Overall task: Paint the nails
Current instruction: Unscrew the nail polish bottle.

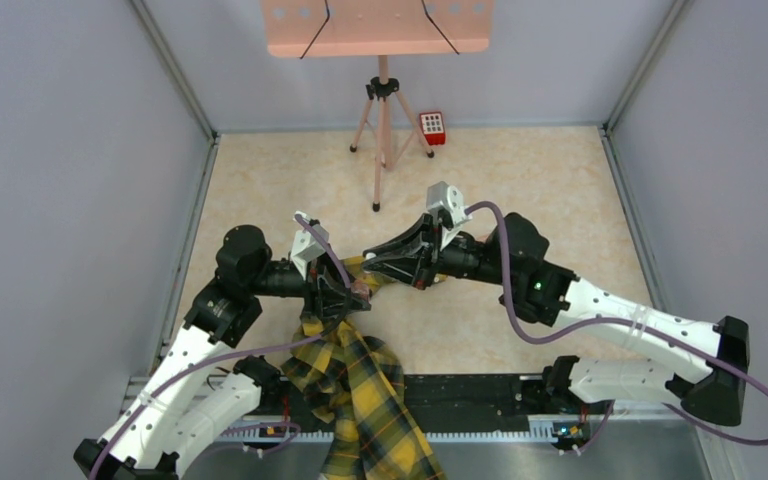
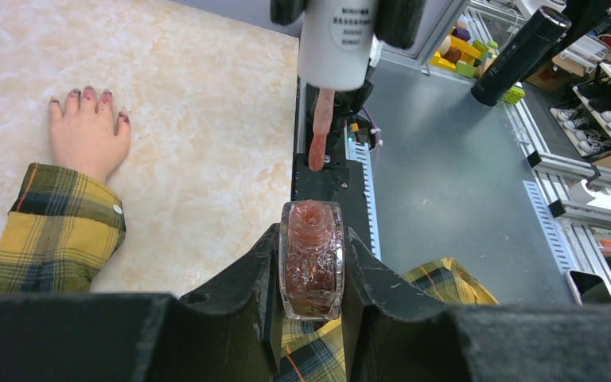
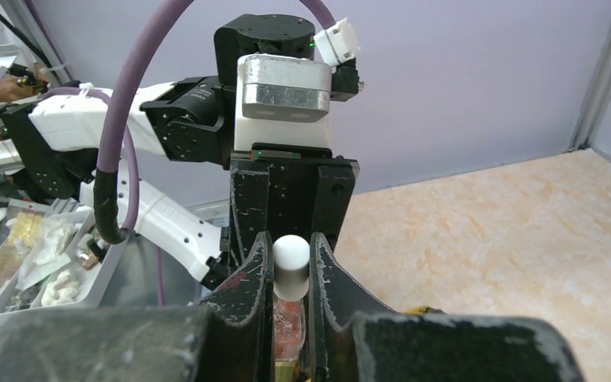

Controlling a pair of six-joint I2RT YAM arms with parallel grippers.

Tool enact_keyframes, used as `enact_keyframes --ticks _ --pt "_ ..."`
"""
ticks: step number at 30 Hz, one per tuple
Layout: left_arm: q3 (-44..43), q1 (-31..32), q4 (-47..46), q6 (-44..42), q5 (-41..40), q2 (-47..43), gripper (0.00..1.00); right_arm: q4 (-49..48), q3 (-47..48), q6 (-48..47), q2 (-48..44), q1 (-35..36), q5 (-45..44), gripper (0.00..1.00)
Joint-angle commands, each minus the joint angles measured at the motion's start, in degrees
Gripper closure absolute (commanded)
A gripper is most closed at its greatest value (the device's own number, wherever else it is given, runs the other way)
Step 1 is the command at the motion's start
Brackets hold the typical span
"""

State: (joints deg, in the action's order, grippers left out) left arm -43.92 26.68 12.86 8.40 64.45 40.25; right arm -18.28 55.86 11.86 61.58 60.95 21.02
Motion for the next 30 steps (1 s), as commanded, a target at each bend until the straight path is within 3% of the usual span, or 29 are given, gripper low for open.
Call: enact_keyframes --ticks 1,30 --pt "-0.6 0.0 -2.4 -0.6 0.6 -0.5 1.00 -5.7 0.6 1.7 1.6 -0.5 3.3 1.00" --pt "-0.6 0.0 -2.4 -0.7 0.4 -0.6 1.00 -3.5 2.4 1.8 4.6 -0.5 5.4 1.00"
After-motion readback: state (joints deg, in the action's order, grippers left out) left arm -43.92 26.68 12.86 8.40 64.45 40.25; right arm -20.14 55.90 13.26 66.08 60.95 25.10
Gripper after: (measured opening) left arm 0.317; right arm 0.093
